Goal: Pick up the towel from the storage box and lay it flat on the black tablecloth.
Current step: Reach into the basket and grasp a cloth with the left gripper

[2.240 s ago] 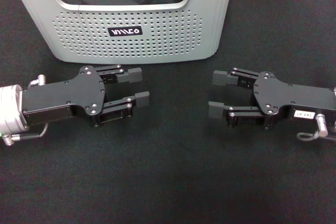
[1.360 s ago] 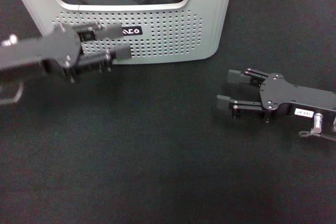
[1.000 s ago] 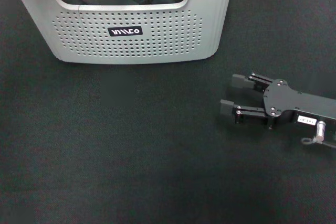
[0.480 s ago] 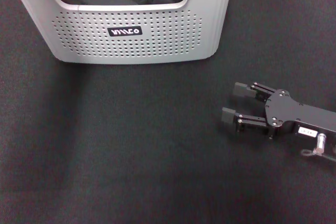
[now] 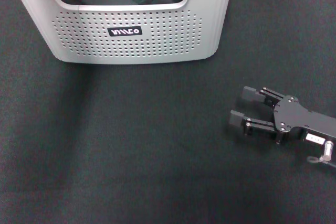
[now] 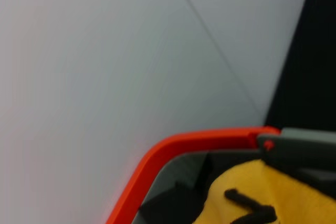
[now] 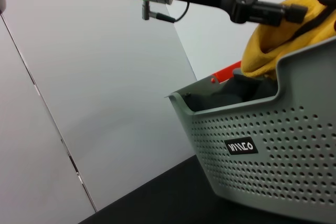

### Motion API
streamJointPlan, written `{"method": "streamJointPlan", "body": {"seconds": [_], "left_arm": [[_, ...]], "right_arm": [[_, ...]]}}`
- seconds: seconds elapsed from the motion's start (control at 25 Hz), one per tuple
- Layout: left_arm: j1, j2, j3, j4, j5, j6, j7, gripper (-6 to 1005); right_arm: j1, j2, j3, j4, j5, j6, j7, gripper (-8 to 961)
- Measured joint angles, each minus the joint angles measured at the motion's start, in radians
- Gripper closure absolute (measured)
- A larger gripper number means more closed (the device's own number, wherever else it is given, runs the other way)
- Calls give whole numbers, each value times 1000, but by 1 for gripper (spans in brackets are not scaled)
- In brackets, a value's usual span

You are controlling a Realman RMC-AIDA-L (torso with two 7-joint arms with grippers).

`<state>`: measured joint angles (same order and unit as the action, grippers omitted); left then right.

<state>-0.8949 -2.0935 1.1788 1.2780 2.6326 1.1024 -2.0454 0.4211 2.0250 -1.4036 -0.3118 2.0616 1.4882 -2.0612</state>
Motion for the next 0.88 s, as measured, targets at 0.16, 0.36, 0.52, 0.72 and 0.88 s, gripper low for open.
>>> {"method": "streamJointPlan", "body": {"seconds": [0.16,0.36,0.52,0.72,0.88], "left_arm": [[15,-1,7,4,54,-11,-39,440],[38,0,9,10,55,-10,-46,439],[51,1,9,25,47,-8,-54,457],[67,0,10,36,40,-18,-54,537],[103,-2,10,68,0,-54,-54,714]], "right_arm": [[7,-1,0,0,0,-1,-2,79],[12,-2,0,1,2,-4,-13,79],[18,-2,0,1,4,-6,-14,79],[19,-2,7,0,7,-7,-14,79],[18,-2,12,0,7,-7,-14,80]]}}
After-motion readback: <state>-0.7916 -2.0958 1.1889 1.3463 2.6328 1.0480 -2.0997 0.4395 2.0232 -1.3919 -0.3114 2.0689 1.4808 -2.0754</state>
